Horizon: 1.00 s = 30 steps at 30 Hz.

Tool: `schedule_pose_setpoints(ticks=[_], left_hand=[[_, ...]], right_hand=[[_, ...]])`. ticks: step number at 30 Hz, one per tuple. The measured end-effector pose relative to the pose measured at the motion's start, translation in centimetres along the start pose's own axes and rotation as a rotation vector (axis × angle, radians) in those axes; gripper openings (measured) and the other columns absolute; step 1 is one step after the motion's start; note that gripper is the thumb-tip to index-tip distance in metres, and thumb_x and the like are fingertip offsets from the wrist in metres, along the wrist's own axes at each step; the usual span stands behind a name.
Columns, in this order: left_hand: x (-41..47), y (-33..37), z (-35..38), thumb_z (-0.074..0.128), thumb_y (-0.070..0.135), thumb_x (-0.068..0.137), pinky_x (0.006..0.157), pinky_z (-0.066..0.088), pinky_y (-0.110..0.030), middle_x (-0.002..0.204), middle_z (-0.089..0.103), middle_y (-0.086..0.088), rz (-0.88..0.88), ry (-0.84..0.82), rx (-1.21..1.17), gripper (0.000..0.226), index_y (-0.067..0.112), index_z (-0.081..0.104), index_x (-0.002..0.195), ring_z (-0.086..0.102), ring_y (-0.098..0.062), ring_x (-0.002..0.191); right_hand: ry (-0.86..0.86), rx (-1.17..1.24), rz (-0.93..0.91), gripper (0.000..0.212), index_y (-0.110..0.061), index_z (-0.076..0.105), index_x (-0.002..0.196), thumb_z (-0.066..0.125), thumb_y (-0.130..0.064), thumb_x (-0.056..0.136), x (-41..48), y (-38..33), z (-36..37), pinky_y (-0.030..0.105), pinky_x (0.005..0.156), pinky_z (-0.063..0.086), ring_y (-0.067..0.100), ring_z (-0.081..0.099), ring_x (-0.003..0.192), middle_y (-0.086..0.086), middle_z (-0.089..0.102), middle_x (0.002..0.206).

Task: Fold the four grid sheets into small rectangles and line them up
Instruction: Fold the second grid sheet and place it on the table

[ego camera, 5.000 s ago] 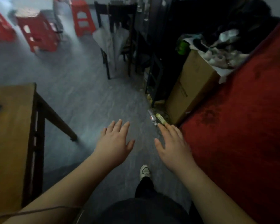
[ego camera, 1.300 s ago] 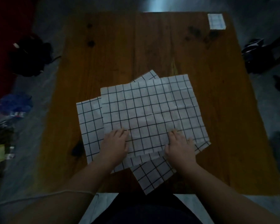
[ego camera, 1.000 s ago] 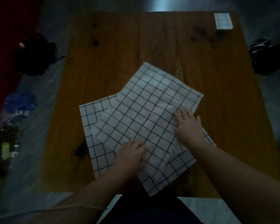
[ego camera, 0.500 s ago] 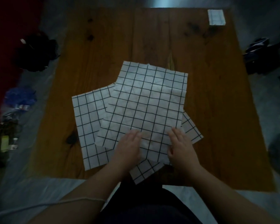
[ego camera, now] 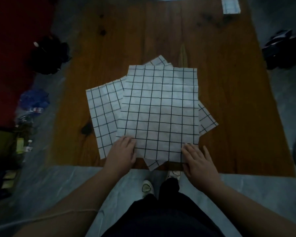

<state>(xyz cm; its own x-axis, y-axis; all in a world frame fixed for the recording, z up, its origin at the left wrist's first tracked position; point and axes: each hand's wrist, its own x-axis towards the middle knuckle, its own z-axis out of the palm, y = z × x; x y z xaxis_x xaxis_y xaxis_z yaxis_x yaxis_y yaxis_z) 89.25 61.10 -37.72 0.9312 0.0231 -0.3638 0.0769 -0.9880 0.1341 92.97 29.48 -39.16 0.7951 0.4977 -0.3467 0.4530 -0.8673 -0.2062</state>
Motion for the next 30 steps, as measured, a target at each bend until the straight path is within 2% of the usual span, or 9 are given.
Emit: schedule_pose_setpoints(ticks=[4,7,9,11,16,19,22,27,30], left_hand=[[-3.7,-1.1,3.2,0.067,0.058,0.084,0.119,0.023,-0.041,0.16,0.031,-0.005,0.104,-0.03,0.033,0.086,0.024,0.031,0.154,0.027,-0.028,0.147],[-5.1,-2.4,4.8,0.08,0.031,0.077,0.116,0.029,-0.044,0.156,0.039,-0.009,0.156,0.009,0.06,0.087,0.021,0.036,0.152,0.034,-0.03,0.143],[-5.7,-2.9,5.4,0.07,0.008,0.077,0.113,0.031,-0.044,0.153,0.044,-0.009,0.174,0.049,0.041,0.079,0.019,0.041,0.15,0.038,-0.03,0.141],[-6.0,-3.4,5.5,0.067,0.003,0.075,0.108,0.038,-0.044,0.149,0.05,-0.008,0.212,0.093,0.026,0.074,0.017,0.049,0.145,0.044,-0.03,0.137],[-6.5,-4.6,4.2,0.046,0.015,0.087,0.093,0.051,-0.042,0.122,0.071,-0.006,0.305,0.248,-0.094,0.042,0.013,0.072,0.118,0.066,-0.029,0.114],[-7.5,-4.6,2.3,0.045,0.018,0.088,0.084,0.056,-0.038,0.107,0.076,-0.004,0.299,0.311,-0.216,0.037,0.013,0.075,0.11,0.071,-0.025,0.096],[-8.6,-4.3,-0.2,0.046,0.019,0.088,0.082,0.056,-0.037,0.103,0.076,-0.003,0.297,0.35,-0.287,0.036,0.014,0.076,0.108,0.071,-0.024,0.093],[-7.6,-3.9,-5.2,0.062,0.006,0.089,0.088,0.054,-0.037,0.108,0.075,-0.002,0.295,0.45,-0.302,0.029,0.015,0.073,0.114,0.069,-0.021,0.1],[-5.1,-3.3,-8.8,0.058,0.006,0.092,0.091,0.053,-0.039,0.113,0.073,-0.003,0.301,0.496,-0.331,0.032,0.014,0.069,0.121,0.066,-0.02,0.104]], right_hand=[[0.025,-0.035,-0.034,0.065,-0.017,0.041,0.151,0.057,-0.043,0.093,-2.8,0.3,2.2,0.054,0.121,0.02,0.024,0.029,0.15,0.007,0.039,0.16],[0.114,-0.009,-0.05,0.07,-0.013,0.051,0.144,0.079,-0.02,0.08,-3.4,-0.2,3.2,0.053,0.119,0.03,0.03,0.042,0.142,0.011,0.05,0.15],[0.197,0.002,-0.062,0.066,-0.013,0.057,0.138,0.079,-0.006,0.076,-3.8,-0.3,3.7,0.053,0.118,0.031,0.031,0.047,0.134,0.011,0.056,0.143],[0.243,0.012,-0.066,0.061,-0.013,0.062,0.133,0.078,-0.002,0.075,-3.9,-0.3,3.6,0.054,0.117,0.033,0.031,0.052,0.129,0.011,0.06,0.138],[0.327,0.123,-0.075,0.03,-0.012,0.074,0.112,0.065,-0.003,0.085,-4.3,-0.6,2.1,0.051,0.107,0.046,0.027,0.069,0.109,0.008,0.073,0.117],[0.384,0.21,-0.035,0.032,-0.009,0.075,0.109,0.072,0.006,0.082,-5.1,-1.2,0.3,0.044,0.09,0.057,0.03,0.072,0.097,0.009,0.076,0.105],[0.472,0.241,-0.018,0.035,-0.006,0.075,0.107,0.075,0.012,0.078,-6.5,-2.1,-2.6,0.034,0.083,0.054,0.028,0.072,0.091,0.009,0.076,0.1],[0.48,0.346,0.073,0.022,-0.014,0.07,0.116,0.064,-0.007,0.096,-6.5,-2.5,-6.4,0.042,0.079,0.062,0.018,0.07,0.097,0.001,0.071,0.11],[0.519,0.456,0.165,0.021,-0.019,0.066,0.118,0.055,-0.014,0.1,-4.3,-2.5,-9.8,0.04,0.078,0.059,0.014,0.065,0.095,-0.007,0.064,0.11]])
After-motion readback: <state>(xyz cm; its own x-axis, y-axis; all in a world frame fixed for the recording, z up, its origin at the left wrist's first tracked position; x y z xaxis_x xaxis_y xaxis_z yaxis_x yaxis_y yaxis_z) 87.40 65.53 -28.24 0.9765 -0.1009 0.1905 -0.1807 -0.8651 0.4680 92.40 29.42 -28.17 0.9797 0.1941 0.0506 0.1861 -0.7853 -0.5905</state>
